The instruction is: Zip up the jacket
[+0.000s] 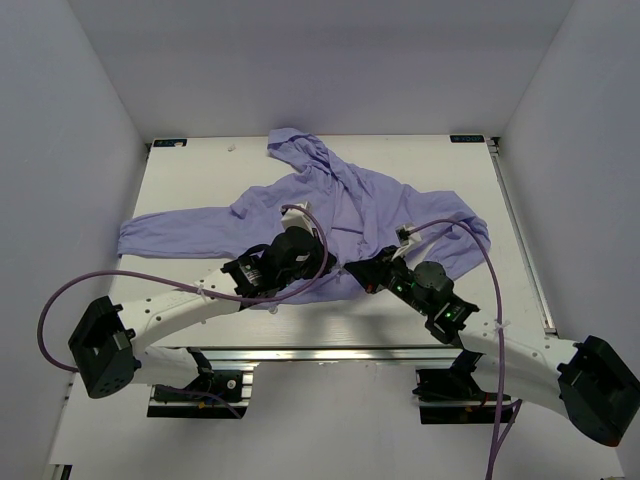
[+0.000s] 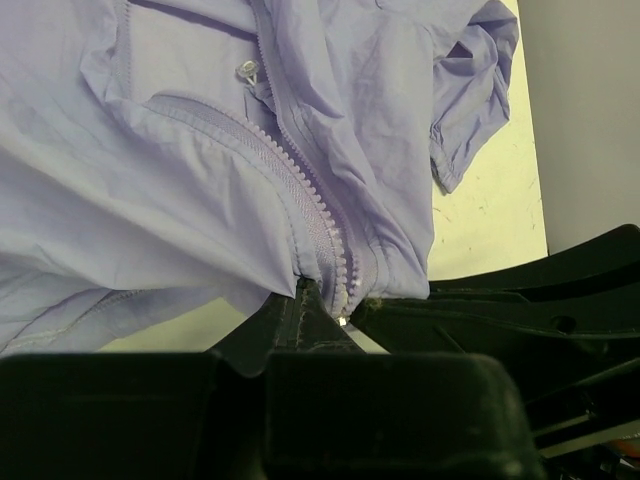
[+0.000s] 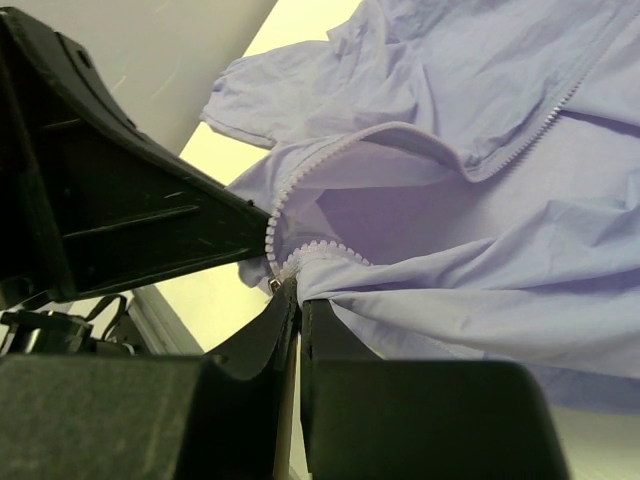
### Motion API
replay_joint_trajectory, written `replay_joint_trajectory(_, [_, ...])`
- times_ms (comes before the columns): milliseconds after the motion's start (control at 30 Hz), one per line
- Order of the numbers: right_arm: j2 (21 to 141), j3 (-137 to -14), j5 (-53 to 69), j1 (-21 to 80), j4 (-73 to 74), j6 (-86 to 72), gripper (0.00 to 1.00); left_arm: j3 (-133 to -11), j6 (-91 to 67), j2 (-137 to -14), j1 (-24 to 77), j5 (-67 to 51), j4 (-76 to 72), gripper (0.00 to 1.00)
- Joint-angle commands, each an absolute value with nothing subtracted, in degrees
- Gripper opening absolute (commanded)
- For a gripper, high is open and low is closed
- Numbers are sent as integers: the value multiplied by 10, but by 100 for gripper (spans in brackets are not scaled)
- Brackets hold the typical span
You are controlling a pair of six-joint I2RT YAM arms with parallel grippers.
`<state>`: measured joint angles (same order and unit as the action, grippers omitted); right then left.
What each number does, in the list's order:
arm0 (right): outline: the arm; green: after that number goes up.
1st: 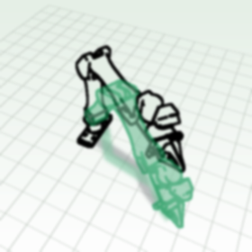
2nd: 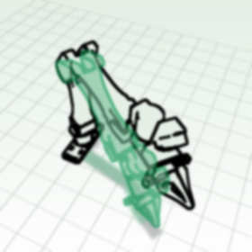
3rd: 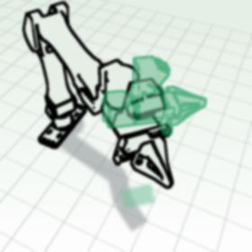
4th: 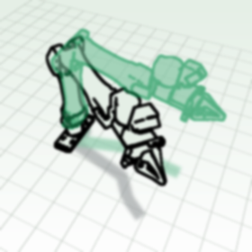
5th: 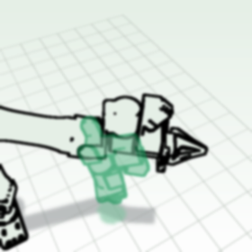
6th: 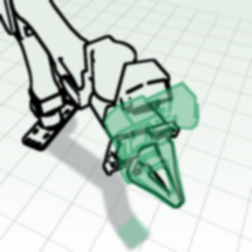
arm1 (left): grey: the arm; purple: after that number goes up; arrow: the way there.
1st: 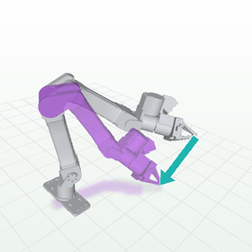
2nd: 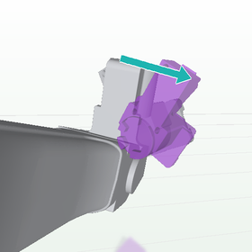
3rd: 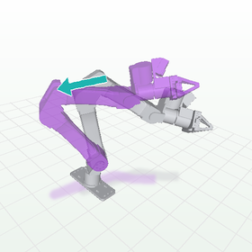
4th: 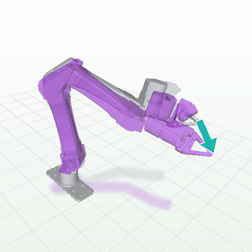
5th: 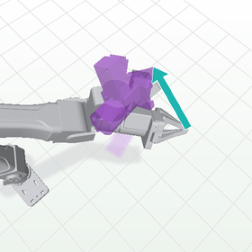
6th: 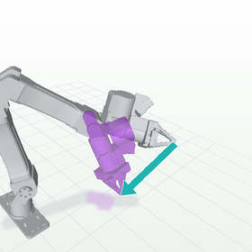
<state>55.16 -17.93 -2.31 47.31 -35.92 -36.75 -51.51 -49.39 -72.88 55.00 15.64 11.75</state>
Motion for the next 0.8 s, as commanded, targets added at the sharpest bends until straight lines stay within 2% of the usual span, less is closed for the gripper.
replay_joint_trajectory(0, [538,-178,-57,478,-360,-355,0,-537,-497,-713,556,158,119,0])
replay_joint_trajectory(300, [543,-171,-45,478,-439,-394,0,-515,-477,-715,556,98,67,0])
replay_joint_trajectory(767, [540,-156,-68,478,-492,-443,0,-517,-490,-725,559,106,86,0])
